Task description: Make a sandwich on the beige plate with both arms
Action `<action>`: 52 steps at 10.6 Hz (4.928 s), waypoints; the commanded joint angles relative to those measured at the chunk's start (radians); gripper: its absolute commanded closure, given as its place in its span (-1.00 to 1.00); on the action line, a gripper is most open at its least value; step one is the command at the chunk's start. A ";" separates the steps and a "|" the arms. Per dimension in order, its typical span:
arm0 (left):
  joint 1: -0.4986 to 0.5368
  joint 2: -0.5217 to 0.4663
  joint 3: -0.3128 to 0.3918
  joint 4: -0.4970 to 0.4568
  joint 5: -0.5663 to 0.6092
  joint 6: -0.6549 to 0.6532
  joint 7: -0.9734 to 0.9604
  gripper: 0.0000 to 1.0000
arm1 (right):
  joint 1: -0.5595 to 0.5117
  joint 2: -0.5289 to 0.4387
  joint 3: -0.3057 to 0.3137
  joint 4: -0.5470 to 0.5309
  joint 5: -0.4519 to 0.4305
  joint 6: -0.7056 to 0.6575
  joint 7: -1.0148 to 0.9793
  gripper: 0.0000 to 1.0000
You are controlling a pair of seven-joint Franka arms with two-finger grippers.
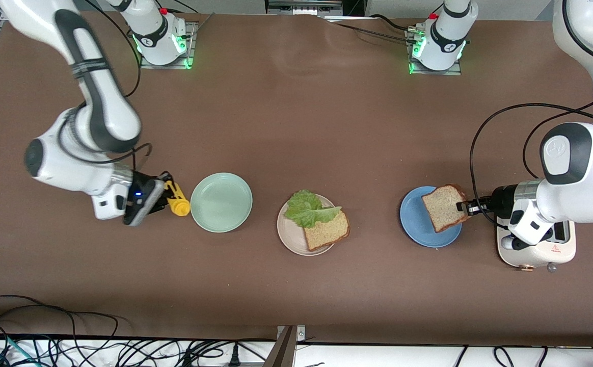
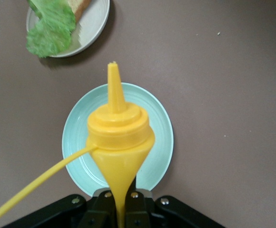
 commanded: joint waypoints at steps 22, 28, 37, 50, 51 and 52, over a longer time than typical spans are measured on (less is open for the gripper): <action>0.005 -0.007 -0.005 0.015 0.027 -0.026 0.013 1.00 | 0.743 0.478 -0.214 0.665 -1.291 -0.410 0.374 1.00; 0.005 -0.007 -0.005 0.015 0.025 -0.026 0.013 1.00 | 0.740 0.447 -0.214 0.657 -1.269 -0.416 0.550 1.00; 0.000 -0.007 -0.010 0.015 -0.007 -0.028 -0.024 1.00 | 0.410 0.119 -0.209 0.412 -0.535 -0.391 0.378 1.00; -0.029 0.011 -0.013 0.015 -0.435 -0.019 -0.174 1.00 | -0.062 0.044 -0.212 0.142 0.484 -0.418 -0.789 1.00; -0.053 0.022 -0.013 0.015 -0.446 -0.017 -0.183 1.00 | -0.094 0.051 -0.212 0.116 0.519 -0.440 -0.890 1.00; -0.069 0.033 -0.013 0.015 -0.453 -0.017 -0.212 1.00 | -0.121 0.061 -0.212 0.085 0.560 -0.457 -1.001 1.00</action>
